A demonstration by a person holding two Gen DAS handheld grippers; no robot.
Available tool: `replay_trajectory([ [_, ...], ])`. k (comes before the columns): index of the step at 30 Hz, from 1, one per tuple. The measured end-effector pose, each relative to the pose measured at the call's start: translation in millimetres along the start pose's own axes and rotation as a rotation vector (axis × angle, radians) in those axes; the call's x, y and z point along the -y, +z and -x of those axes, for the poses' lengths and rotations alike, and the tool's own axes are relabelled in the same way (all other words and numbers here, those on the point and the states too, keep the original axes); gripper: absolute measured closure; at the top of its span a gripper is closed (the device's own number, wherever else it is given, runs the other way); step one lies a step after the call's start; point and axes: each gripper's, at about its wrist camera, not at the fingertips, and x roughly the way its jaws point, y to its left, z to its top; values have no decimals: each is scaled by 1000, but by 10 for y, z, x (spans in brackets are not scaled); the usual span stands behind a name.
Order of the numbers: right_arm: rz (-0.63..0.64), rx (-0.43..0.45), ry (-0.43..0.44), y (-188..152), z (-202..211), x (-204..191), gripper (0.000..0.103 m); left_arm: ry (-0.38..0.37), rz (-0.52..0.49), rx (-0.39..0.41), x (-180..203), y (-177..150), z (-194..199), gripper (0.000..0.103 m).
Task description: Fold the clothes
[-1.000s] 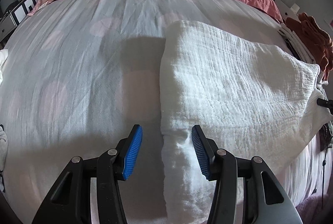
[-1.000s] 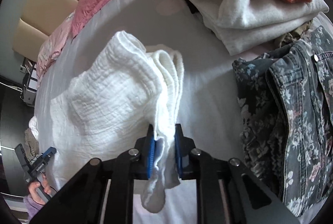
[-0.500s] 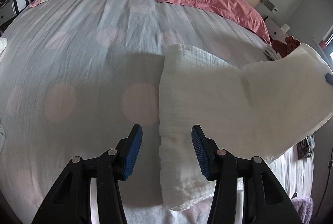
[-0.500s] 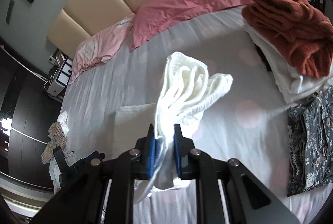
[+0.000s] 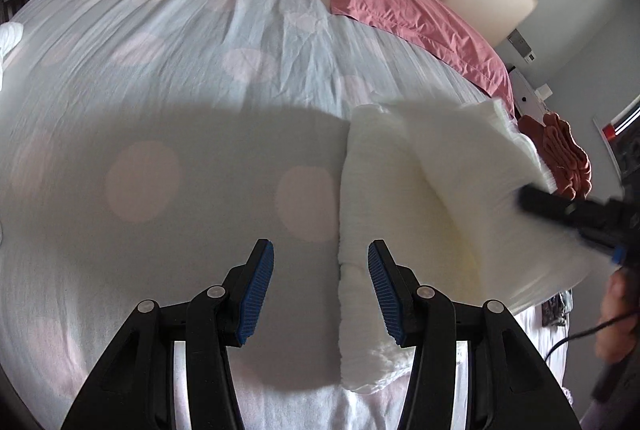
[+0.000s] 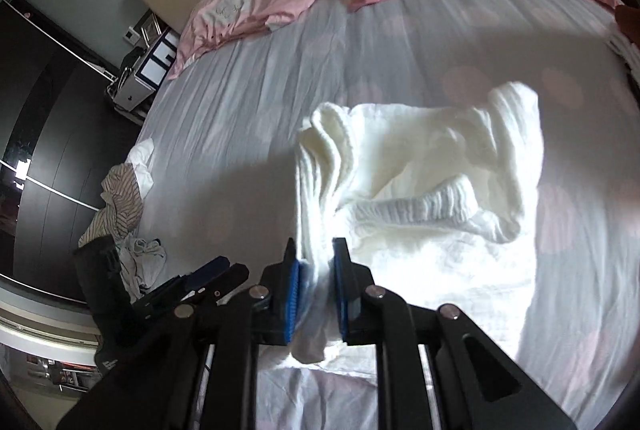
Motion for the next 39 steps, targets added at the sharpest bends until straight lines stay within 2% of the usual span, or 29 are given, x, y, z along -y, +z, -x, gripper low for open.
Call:
replay_trajectory([
  [5,8,-97,-17,-207,-559,-23,88,-16,9,-15,-54,21,-67,52],
  [9,24,-124,-7,-299,-727,-5,82,-15,-13,-22,-14,24,-110,52],
  [13,67,-106,18,-339,-533,-63,77,-30,-24,-9,28,26,-67,52],
  [17,111,-11,32,-484,-43,-13,75,-33,-52,28,132,22,54,52],
  [23,134,93,-96,-763,352,277,75,-62,-169,40,486,-106,83,52],
  [26,107,104,-135,-844,377,463,75,-14,-230,19,665,-176,-43,52],
  [31,84,190,-199,-981,422,748,75,6,-182,-41,649,-218,-316,52],
  [36,8,113,-168,-1140,145,1072,75,104,-180,-132,546,-344,-642,51],
  [39,15,92,-157,-1190,61,1114,76,126,-175,-155,502,-388,-724,47],
])
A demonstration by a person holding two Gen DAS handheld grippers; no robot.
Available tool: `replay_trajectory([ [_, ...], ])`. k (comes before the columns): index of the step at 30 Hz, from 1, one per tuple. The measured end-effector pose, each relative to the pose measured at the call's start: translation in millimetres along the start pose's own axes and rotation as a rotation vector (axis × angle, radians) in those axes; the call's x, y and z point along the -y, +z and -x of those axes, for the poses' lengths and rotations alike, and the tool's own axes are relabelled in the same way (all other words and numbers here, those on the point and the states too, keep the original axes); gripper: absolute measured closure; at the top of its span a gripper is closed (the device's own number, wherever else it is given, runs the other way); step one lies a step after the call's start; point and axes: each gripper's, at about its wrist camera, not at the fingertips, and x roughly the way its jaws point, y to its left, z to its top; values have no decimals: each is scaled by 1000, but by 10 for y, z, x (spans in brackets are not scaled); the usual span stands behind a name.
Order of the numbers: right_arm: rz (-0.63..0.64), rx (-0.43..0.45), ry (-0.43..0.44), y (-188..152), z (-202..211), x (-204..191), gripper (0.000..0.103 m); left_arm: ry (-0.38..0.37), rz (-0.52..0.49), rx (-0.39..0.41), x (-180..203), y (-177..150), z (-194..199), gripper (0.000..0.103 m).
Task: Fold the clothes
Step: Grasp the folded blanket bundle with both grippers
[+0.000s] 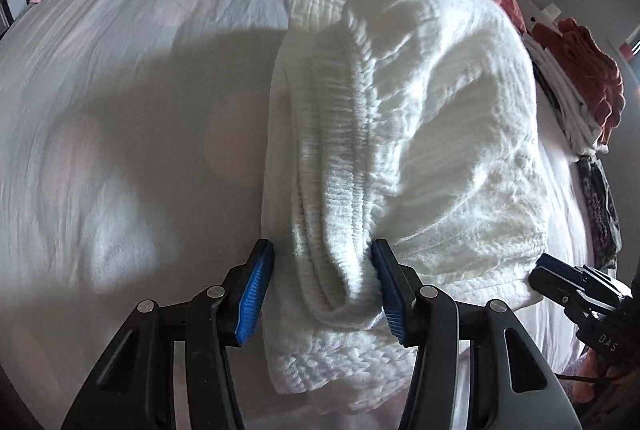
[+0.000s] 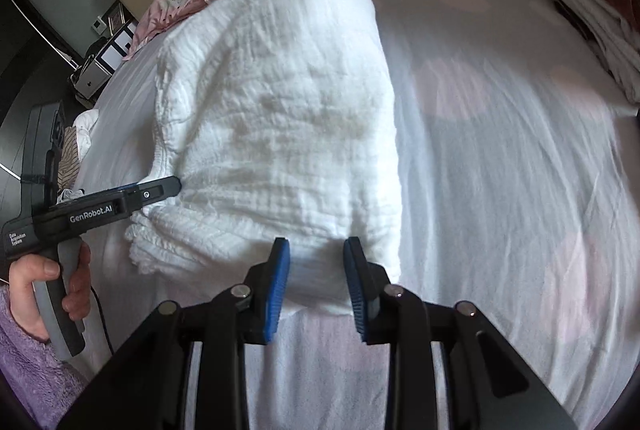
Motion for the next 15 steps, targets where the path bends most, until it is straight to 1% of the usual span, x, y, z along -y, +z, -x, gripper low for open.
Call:
replay_trajectory([
  [2,4,-7,6,-3,-17,7,76,7,1,-9,-8,-12,-25,47],
  [4,-5,-12,13,6,11,21,77,5,-14,14,6,-16,39,47],
  [6,-5,19,19,20,128,18,77,10,-39,61,41,-14,160,45],
  [8,-8,73,41,72,250,38,76,12,-52,119,64,-3,280,34],
  [9,-10,102,54,101,310,51,73,10,-50,154,66,8,336,25],
  [10,-17,126,68,148,342,82,73,8,-47,189,69,19,392,23],
  [11,-28,143,79,206,345,125,64,1,-38,209,62,33,420,23],
  [12,-42,155,86,265,328,166,52,-9,-27,212,49,54,422,23],
  [15,-95,153,125,453,210,316,41,-14,19,217,-16,164,361,23],
])
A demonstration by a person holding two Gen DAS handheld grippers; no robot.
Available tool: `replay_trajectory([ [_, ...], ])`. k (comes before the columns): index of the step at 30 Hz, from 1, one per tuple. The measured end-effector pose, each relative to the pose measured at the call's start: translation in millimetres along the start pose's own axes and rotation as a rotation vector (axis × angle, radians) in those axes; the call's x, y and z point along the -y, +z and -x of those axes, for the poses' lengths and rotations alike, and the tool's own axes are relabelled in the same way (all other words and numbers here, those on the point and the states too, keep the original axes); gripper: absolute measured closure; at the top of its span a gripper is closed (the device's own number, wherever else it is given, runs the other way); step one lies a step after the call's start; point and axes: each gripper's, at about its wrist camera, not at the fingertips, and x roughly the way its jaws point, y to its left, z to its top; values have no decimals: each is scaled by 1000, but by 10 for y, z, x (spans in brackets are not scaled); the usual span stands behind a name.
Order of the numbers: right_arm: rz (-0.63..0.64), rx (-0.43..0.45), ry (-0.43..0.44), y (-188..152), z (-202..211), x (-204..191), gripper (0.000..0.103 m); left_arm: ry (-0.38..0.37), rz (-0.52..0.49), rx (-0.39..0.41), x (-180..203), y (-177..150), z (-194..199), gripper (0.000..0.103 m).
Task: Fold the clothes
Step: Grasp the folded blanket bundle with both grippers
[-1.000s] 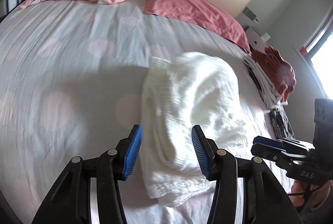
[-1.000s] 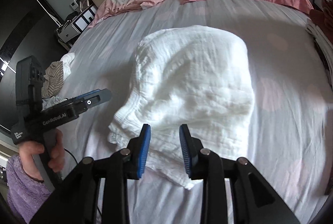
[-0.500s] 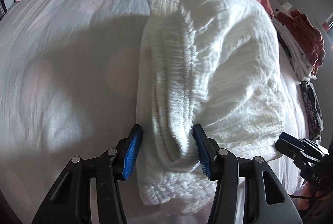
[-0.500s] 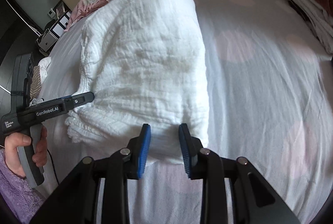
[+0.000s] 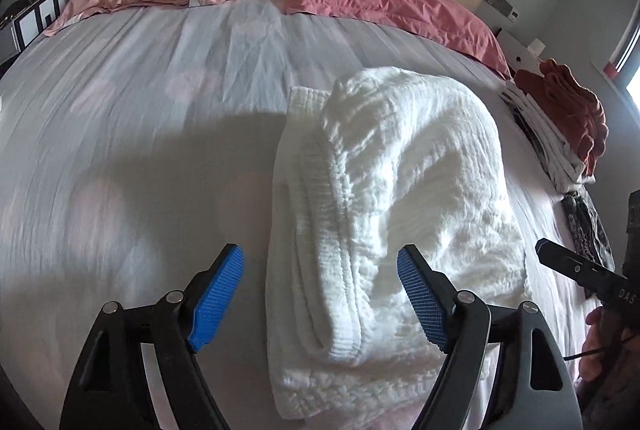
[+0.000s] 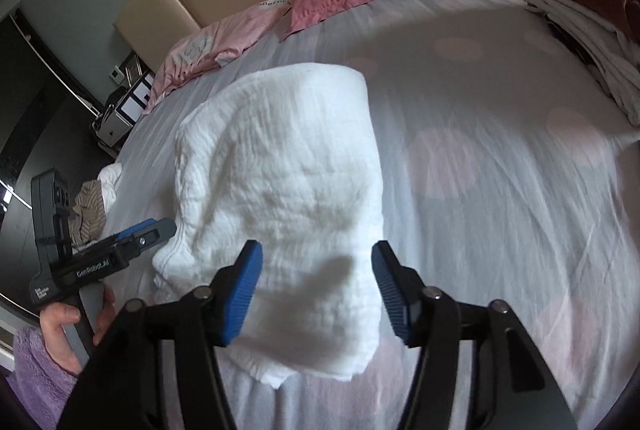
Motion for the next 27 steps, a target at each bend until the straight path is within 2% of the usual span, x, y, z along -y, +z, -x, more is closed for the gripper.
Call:
replay_trajectory([
  [3,-40,-23,47,214,-188,113,33,-39,79,-19,-124,133,-168,23],
  [7,-50,-57,80,338,-435,242,32,-115,154,-64,-241,169,-437,23],
  [11,-118,-106,125,249,-678,421,32,-116,137,-73,-235,151,-600,23],
  [15,-140,-91,157,253,-738,473,34,-109,110,-63,-195,120,-667,23],
  [16,-136,-89,158,253,-750,467,36,-105,100,-57,-175,109,-675,23],
  [17,-131,-88,156,251,-764,456,44,-100,90,-51,-154,99,-683,22],
  [20,-120,-86,161,237,-799,432,61,-100,52,-51,-79,107,-715,25],
  [27,-151,-91,207,210,-812,437,80,-181,44,-48,9,107,-720,62],
])
